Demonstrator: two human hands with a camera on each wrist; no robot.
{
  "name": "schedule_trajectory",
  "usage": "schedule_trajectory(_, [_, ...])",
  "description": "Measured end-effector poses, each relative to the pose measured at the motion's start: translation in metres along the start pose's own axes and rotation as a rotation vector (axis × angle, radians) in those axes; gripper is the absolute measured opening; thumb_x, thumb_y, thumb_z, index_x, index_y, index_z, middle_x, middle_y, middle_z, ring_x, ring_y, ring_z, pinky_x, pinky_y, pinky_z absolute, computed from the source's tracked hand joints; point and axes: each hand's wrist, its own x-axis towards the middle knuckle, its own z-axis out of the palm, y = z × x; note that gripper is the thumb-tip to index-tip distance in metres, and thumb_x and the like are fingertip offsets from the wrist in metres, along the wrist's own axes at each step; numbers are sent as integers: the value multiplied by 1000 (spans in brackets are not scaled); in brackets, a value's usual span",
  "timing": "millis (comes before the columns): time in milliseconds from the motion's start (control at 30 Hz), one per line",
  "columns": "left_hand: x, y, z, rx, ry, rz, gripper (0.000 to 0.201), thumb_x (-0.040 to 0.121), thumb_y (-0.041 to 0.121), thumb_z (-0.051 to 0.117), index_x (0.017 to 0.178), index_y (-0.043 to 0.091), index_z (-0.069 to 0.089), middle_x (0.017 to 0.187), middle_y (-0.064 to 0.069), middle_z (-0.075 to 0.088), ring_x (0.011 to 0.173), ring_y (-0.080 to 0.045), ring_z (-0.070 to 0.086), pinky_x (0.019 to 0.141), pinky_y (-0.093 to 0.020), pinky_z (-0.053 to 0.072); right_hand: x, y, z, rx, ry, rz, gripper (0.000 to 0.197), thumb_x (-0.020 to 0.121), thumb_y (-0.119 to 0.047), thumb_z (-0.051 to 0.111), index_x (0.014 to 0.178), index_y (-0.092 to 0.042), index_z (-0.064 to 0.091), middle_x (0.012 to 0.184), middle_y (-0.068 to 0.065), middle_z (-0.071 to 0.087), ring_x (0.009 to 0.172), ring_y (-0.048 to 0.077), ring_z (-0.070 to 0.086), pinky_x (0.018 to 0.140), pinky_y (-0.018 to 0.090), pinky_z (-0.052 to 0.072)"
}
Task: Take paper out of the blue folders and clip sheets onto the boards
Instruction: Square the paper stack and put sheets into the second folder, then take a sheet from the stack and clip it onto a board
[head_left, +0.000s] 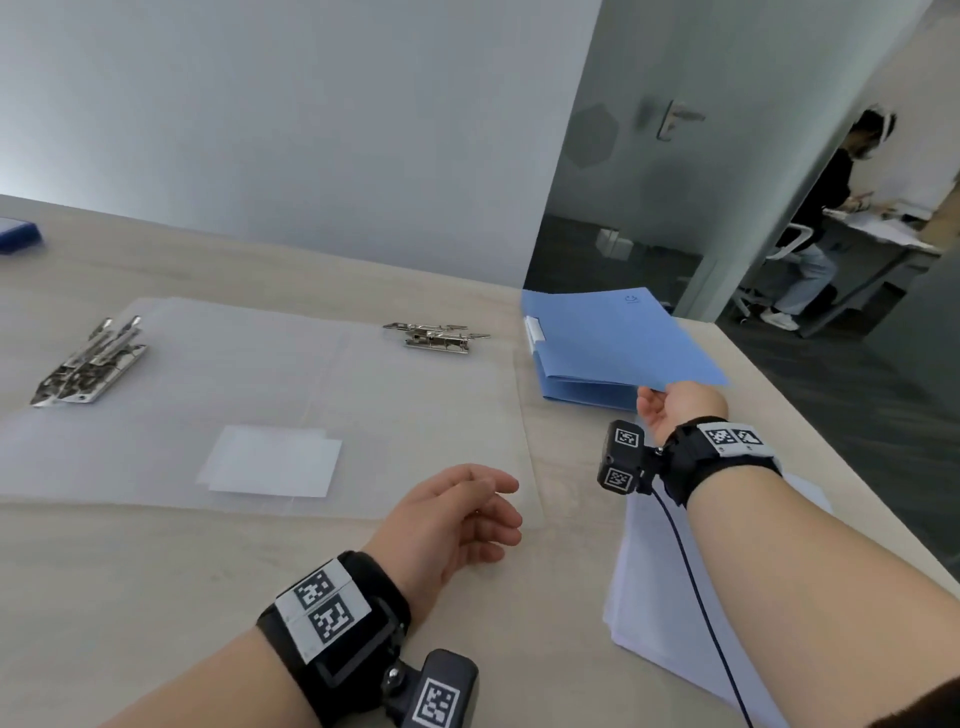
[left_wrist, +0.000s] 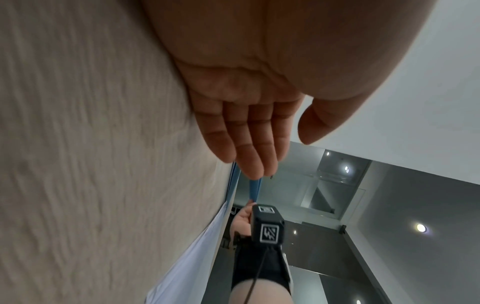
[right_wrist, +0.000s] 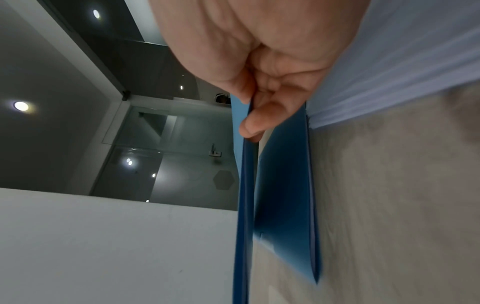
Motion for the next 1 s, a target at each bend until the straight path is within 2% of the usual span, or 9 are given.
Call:
schedule_trajectory(133, [1, -2, -2, 31, -34, 11, 26, 80, 20, 55, 95, 7, 70, 78, -14, 68, 68, -23, 64, 63, -31, 48, 25, 14, 17, -28, 9, 30, 28, 100, -4, 35, 111, -11, 61, 77, 10, 64, 56, 20, 59, 32, 20, 48])
schedule_trajectory(233, [1, -1, -4, 35, -27, 8, 24, 80, 20, 54, 93, 8, 71, 78, -13, 69, 68, -22, 64, 62, -29, 49, 33, 22, 22, -47, -5, 46, 21, 103, -7, 37, 110, -10, 57, 78, 10, 64, 58, 21, 60, 30, 21, 47])
schedule_trajectory(367, [-1, 1, -3, 43, 6, 5, 21, 83, 17, 55, 93, 7, 70, 77, -13, 68, 67, -22, 64, 60, -28, 49, 23, 24, 11, -15, -25, 60, 15, 107, -24, 43, 116, -12, 46, 96, 19, 69, 60, 23, 66, 32, 24, 51])
schedule_trajectory(467, [-4, 1, 3, 74, 57, 10, 20, 95, 7, 49, 95, 4, 69, 77, -13, 68, 67, -21, 63, 61, -29, 48, 1, 21, -12, 52, -52, 75, 23, 105, -23, 48, 122, -8, 49, 92, 20, 71, 53, 24, 70, 39, 27, 56])
schedule_trajectory(533, [-7, -1, 11, 131, 100, 26, 23, 96, 5, 47, 92, 4, 69, 76, -11, 69, 65, -19, 63, 61, -28, 47, -24, 20, -32, 67, -84, 59, 26, 103, -17, 51, 125, -3, 54, 95, 20, 71, 57, 25, 70, 44, 27, 57])
schedule_trajectory(700, [-17, -21, 38, 332, 151, 96, 25, 92, 4, 52, 82, 12, 74, 77, -4, 76, 74, -18, 67, 70, -28, 49, -86, 12, -104, -90, -132, -77, 15, 99, -6, 54, 110, -1, 61, 88, 15, 69, 72, 27, 68, 66, 33, 58])
schedule_trajectory(867, [-29, -46, 79, 614, 136, 116, 25, 86, 16, 56, 92, 32, 74, 90, 14, 74, 83, -8, 66, 78, -24, 47, -116, 8, -195, -274, -41, -235, 20, 96, -8, 50, 97, -12, 69, 95, 9, 73, 87, 22, 67, 73, 31, 48])
schedule_trajectory(933, [-28, -53, 95, 730, 140, 131, 31, 85, 19, 55, 106, 36, 70, 115, 16, 68, 104, -10, 62, 93, -28, 47, -121, 8, -229, -346, 17, -271, 17, 92, -12, 56, 97, -15, 72, 98, 5, 73, 93, 20, 65, 76, 32, 44])
schedule_trajectory(1000, [-24, -59, 108, 915, 144, 146, 42, 85, 25, 55, 126, 38, 60, 143, 15, 52, 132, -10, 47, 112, -31, 34, -128, 9, -256, -397, 27, -243, 11, 83, -15, 62, 89, -16, 71, 91, 3, 72, 84, 23, 64, 76, 34, 46])
